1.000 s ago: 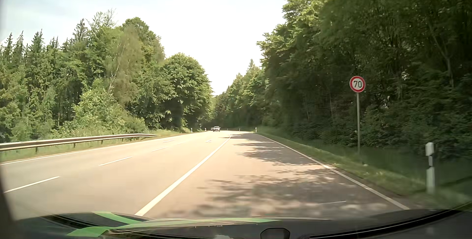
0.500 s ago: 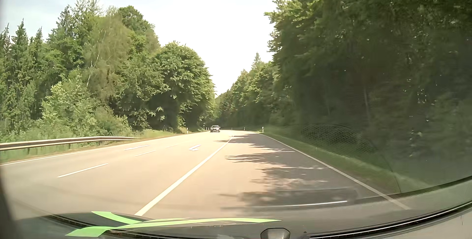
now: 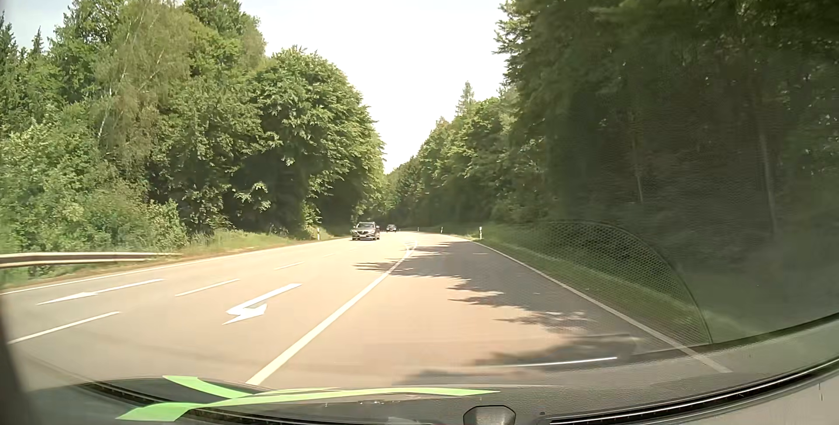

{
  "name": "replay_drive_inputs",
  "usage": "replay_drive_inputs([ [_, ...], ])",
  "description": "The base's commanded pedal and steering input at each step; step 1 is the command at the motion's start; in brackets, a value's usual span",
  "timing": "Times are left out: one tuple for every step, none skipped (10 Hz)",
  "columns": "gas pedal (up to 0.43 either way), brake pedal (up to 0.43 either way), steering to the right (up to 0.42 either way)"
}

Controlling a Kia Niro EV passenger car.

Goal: Follow the waypoints while adhering to traffic rules and regulations

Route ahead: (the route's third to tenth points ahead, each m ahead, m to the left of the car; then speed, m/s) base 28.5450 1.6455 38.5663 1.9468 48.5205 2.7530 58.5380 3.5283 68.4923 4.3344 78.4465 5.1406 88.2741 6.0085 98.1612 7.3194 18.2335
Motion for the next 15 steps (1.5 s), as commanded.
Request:
replay_drive_inputs([
  [0.260,0.000,-0.012],
  [0.260,0.000,-0.012],
  [0.248,0.000,-0.012],
  [0.248,0.000,-0.012],
  [0.248,0.000,-0.012],
  [0.248,0.000,-0.011],
  [0.248,0.000,-0.010],
  [0.248,0.000,-0.009],
  [0.248,0.000,-0.009],
  [0.248,0.000,-0.009],
  [0.248,0.000,-0.009],
  [0.248,0.000,-0.009],
  [0.248,0.000,-0.009],
  [0.248,0.000,-0.009],
  [0.248,0.000,-0.009],
])
